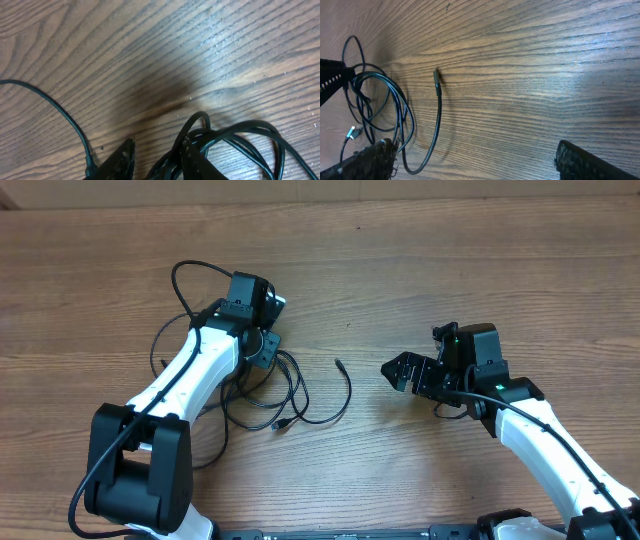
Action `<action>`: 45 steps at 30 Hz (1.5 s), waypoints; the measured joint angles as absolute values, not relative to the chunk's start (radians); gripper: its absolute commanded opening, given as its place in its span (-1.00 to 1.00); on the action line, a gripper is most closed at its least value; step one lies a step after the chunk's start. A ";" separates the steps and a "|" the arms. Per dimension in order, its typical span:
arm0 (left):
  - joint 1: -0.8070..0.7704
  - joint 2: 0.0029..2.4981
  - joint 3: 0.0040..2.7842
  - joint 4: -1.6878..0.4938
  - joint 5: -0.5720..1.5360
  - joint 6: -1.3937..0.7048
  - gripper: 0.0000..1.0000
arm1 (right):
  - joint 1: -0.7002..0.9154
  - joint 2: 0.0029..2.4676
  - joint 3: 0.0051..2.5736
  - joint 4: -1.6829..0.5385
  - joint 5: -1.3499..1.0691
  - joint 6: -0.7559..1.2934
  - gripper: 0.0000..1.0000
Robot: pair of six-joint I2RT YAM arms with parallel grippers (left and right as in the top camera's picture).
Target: Untangle cables
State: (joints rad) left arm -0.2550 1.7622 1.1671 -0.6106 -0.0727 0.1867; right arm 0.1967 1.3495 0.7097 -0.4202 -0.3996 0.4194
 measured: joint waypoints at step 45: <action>-0.253 1.705 1.678 -1.044 0.215 -0.185 -0.92 | 0.260 1.349 0.710 -0.204 -0.711 0.780 1.00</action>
State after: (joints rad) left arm -0.2527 1.7050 1.6779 -1.0435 0.2150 -0.1852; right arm 0.2596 1.3495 0.7097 -0.2039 -0.7109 0.7799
